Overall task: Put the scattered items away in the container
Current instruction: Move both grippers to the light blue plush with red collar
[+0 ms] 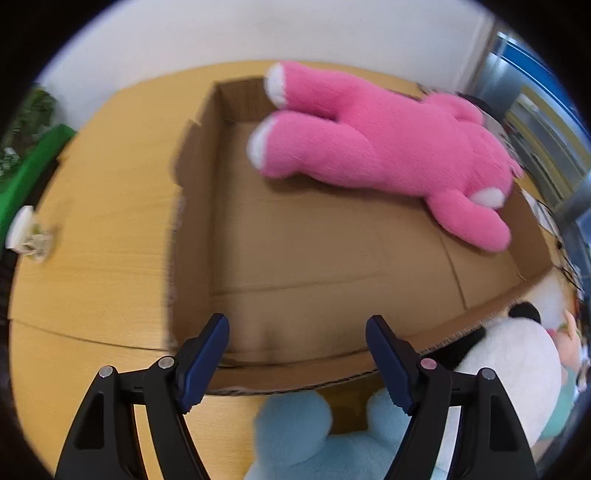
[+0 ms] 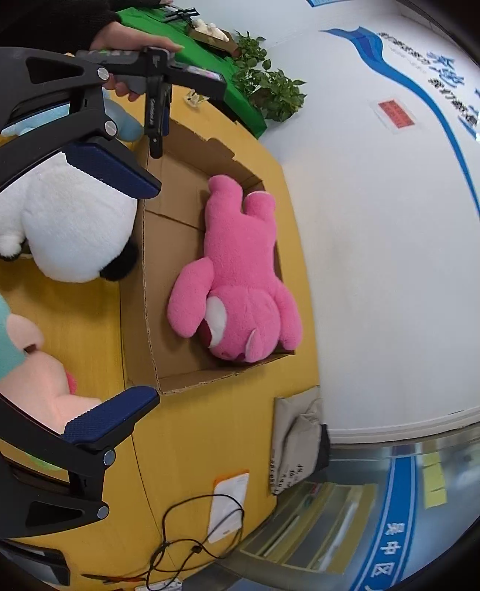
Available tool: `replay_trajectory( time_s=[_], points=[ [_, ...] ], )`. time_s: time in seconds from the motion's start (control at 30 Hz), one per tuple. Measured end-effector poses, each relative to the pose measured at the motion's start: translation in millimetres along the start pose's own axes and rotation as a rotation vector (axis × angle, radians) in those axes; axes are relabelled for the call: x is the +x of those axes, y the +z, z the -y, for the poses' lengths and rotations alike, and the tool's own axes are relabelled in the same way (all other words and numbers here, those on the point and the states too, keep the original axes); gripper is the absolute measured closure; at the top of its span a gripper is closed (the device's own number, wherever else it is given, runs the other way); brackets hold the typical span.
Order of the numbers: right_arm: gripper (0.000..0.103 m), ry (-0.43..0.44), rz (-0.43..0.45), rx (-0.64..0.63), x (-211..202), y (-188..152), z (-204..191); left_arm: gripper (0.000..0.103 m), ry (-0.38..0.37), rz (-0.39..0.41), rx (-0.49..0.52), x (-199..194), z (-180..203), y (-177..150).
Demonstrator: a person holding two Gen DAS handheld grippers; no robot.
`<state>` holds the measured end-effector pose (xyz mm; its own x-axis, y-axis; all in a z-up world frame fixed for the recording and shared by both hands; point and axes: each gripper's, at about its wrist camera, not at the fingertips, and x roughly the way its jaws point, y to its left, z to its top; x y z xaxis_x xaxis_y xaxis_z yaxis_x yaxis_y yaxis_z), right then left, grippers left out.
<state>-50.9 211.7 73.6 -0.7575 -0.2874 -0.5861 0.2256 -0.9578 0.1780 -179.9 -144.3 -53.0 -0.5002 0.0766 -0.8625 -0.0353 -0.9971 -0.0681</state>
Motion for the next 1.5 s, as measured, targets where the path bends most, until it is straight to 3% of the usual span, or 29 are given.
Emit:
replay_trajectory(
  time_s=[0.17, 0.33, 0.43, 0.53, 0.63, 0.9, 1.17, 1.33, 1.5],
  points=[
    [0.0, 0.001, 0.072, -0.027, -36.0, -11.2, -10.5, 0.026, -0.047, 0.204, -0.02, -78.6, 20.7, -21.3],
    [0.0, -0.041, 0.082, -0.079, -43.8, -29.8, -23.9, 0.025, 0.012, 0.397, 0.084, -141.4, 67.2, -82.4],
    [0.0, -0.03, 0.075, -0.085, -42.7, -43.3, -27.3, 0.025, 0.027, 0.441, 0.092, -152.2, 84.3, -112.3],
    [0.0, -0.048, 0.039, -0.081, -35.5, -55.7, -29.9, 0.025, -0.023, 0.454, 0.088, -152.8, 91.2, -136.0],
    [0.0, -0.058, 0.017, -0.108, -32.2, -66.6, -35.0, 0.025, -0.008, 0.442, 0.095, -146.8, 95.9, -149.7],
    [0.0, -0.114, -0.011, -0.131, -29.1, -84.1, -30.2, 0.025, -0.071, 0.427, 0.06, -133.0, 103.6, -158.6],
    [0.0, -0.119, -0.014, -0.138, -21.7, -84.5, -32.3, 0.025, -0.077, 0.416, 0.068, -122.7, 110.3, -157.9],
    [0.0, -0.113, -0.031, -0.149, -13.5, -89.2, -35.5, 0.025, -0.08, 0.409, 0.043, -117.9, 96.3, -158.6],
    [0.0, -0.079, -0.045, -0.156, -1.6, -96.9, -43.8, 0.025, -0.088, 0.384, -0.009, -115.4, 58.5, -162.9]
  ],
)
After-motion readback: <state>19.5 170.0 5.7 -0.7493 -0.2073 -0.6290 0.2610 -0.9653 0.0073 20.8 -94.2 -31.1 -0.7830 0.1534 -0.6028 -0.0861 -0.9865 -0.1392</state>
